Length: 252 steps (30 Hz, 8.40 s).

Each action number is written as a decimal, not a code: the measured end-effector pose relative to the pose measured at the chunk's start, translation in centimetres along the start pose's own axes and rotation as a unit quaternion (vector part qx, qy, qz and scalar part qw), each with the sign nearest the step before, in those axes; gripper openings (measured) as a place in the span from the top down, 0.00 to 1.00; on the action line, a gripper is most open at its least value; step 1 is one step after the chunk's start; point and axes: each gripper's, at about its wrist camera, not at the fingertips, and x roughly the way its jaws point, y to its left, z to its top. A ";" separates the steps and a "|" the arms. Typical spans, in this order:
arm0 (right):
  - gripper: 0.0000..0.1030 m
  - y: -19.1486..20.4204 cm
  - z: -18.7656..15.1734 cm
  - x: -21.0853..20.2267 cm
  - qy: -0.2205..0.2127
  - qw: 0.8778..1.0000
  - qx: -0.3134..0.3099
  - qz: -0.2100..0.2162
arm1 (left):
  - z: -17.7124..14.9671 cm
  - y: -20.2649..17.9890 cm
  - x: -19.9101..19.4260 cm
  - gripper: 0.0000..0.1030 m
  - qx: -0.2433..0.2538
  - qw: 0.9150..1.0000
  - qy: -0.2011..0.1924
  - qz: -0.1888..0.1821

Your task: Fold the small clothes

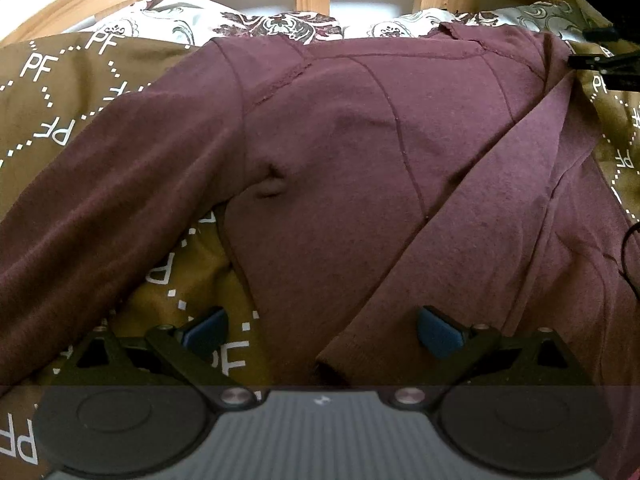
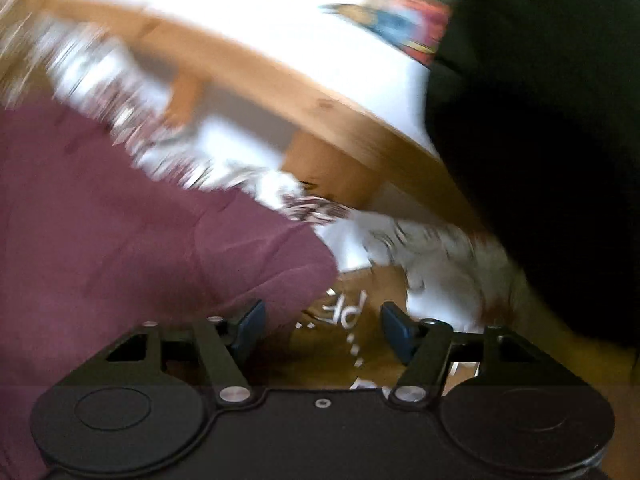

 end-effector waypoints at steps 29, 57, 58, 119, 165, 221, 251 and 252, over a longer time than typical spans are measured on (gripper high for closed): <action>0.79 -3.5 5.6 6.0 0.055 0.995 0.062 0.055 | 0.3 0.0 0.5 0.01 -0.006 1.000 0.002 0.002; 0.75 -0.7 -8.0 -2.2 0.043 0.903 0.419 0.081 | -1.1 0.3 -1.5 0.01 -0.065 0.997 0.002 0.035; 0.69 -0.6 -8.2 -2.7 0.038 0.902 0.422 0.077 | -1.6 0.6 -2.4 0.01 -0.072 0.997 -0.008 0.036; 0.01 4.8 -9.3 -13.2 -0.082 0.858 0.458 0.218 | 10.2 -1.3 -18.1 0.96 -0.110 0.989 0.057 -0.079; 0.88 7.3 -11.8 -7.2 -0.094 0.871 0.447 0.179 | 9.7 12.6 -2.0 0.15 -0.135 0.989 -0.062 -0.001; 0.35 13.0 14.9 -0.6 -0.076 0.900 0.253 0.347 | 2.6 11.5 -0.1 0.65 -0.117 0.981 -0.092 -0.124; 0.13 14.6 16.0 -2.2 -0.075 0.944 0.154 0.281 | 1.2 13.8 -3.0 0.09 -0.225 0.966 -0.090 -0.095; 0.09 13.8 14.1 -3.6 -0.074 0.947 0.155 0.271 | 1.2 13.4 -3.5 0.07 -0.223 0.967 -0.093 -0.083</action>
